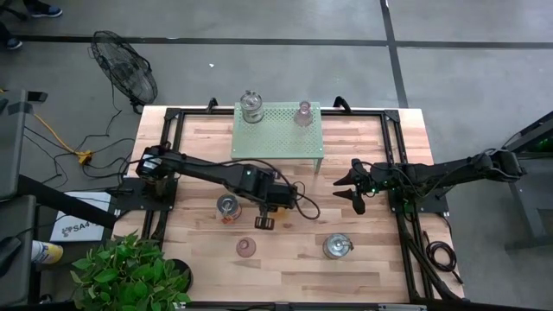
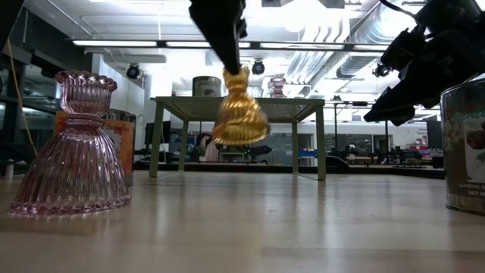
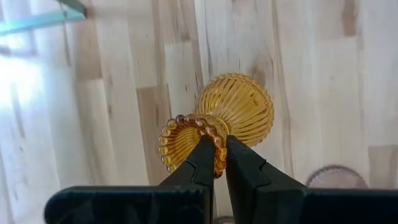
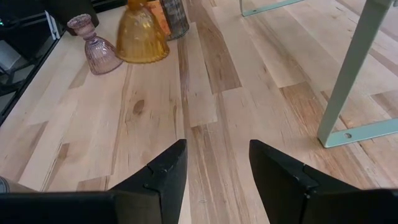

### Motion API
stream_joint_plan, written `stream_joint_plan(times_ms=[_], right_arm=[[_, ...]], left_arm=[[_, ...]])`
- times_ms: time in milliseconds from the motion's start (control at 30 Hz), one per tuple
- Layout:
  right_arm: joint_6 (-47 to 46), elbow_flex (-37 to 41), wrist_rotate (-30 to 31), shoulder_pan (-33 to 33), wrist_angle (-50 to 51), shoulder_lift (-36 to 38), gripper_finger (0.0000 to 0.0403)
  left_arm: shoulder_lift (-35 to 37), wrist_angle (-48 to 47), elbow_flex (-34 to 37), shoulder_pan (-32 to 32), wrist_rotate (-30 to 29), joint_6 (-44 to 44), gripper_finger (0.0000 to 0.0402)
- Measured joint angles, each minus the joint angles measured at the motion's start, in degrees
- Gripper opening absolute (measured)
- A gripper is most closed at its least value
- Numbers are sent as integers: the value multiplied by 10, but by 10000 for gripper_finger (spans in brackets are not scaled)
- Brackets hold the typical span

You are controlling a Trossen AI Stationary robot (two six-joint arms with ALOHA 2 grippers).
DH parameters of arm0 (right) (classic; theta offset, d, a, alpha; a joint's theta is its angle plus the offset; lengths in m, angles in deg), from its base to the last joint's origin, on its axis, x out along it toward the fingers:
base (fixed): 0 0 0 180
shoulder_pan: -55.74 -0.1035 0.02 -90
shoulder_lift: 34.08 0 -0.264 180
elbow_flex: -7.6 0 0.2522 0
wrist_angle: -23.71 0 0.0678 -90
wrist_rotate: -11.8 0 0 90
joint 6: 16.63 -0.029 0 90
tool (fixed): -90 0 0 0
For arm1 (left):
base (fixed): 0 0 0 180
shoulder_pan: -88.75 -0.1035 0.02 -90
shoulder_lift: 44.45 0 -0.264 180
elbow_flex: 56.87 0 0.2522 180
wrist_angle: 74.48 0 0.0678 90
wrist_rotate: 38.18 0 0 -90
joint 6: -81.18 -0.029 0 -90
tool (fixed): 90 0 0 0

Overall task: Pick & Place candle stick holders
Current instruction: Put the yellow glass candle holder on the shelf

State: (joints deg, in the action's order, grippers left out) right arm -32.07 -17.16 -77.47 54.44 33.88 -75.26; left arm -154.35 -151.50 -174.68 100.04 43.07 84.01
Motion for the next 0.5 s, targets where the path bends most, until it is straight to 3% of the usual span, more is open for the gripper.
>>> stream_joint_plan(times_ms=[500], right_arm=[[0,0,4,0,0,0,167]], left_arm=[[0,-53,-155,4,-56,-45,13]])
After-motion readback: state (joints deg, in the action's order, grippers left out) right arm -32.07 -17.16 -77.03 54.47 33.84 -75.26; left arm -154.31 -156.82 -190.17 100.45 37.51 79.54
